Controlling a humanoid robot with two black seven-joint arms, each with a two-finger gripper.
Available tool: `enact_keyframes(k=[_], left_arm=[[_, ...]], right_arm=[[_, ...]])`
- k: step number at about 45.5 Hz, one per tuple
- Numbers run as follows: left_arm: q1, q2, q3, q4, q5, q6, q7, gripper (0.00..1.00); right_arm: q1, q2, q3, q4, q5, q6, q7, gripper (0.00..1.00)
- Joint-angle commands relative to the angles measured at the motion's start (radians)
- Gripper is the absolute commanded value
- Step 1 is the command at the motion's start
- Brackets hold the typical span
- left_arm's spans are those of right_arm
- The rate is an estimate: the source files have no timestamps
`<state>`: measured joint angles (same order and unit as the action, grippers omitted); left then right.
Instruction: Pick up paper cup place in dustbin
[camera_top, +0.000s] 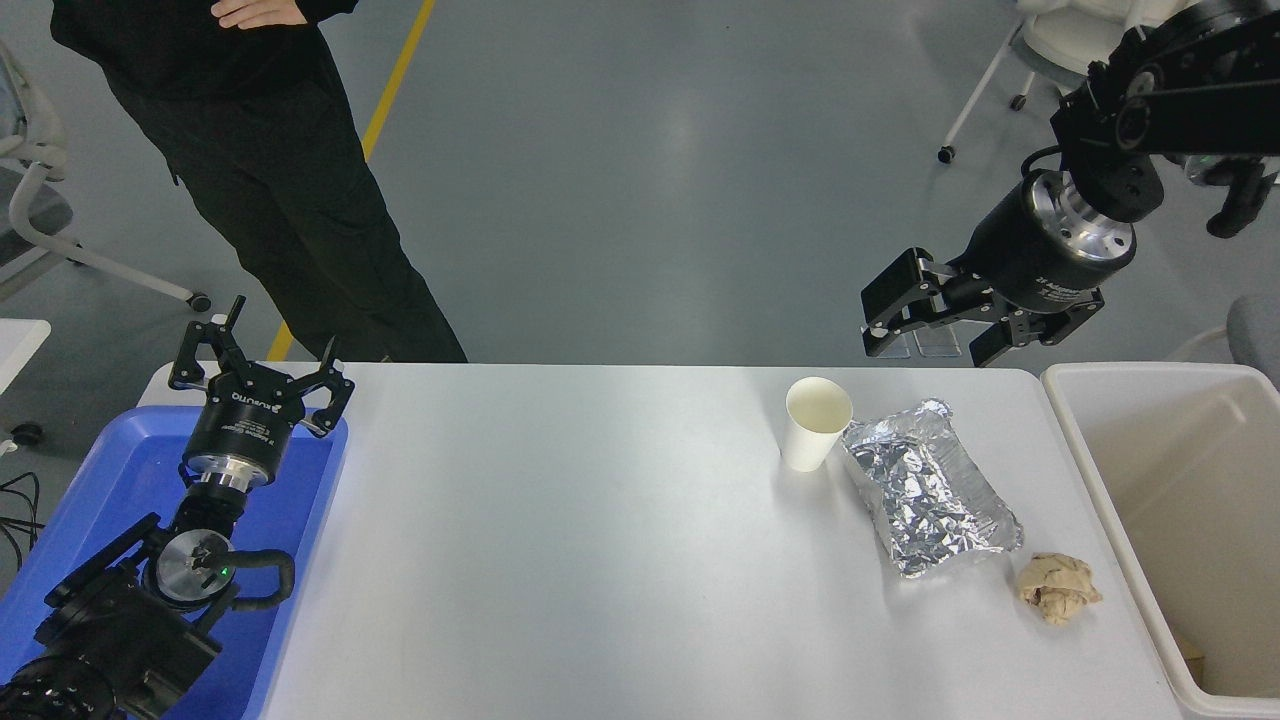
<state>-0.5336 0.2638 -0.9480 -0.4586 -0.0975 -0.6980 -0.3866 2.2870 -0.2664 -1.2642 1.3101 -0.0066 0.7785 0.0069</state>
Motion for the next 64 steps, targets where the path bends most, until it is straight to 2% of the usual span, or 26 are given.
enact_keyframes(k=[1,11,48,64], left_arm=[[0.000,0.000,0.001,0.000,0.001,0.000,0.000,1.00],[0.000,0.000,0.002,0.000,0.001,-0.001,0.002,1.00],[-0.002,0.000,0.002,0.000,0.001,0.000,0.002,1.00],[-0.002,0.000,0.002,0.000,0.001,0.000,0.002,1.00]], right_arm=[[0.057,0.022,-0.014,0.037,0.034,0.007,-0.082,1.00],[0.046,0.075,-0.024,0.051,0.031,0.007,-0.091,1.00],[0.043,0.078,-0.044,0.018,0.051,0.007,-0.087,1.00],[-0.222,0.121,0.032,-0.172,0.046,0.007,-0.088,1.00]])
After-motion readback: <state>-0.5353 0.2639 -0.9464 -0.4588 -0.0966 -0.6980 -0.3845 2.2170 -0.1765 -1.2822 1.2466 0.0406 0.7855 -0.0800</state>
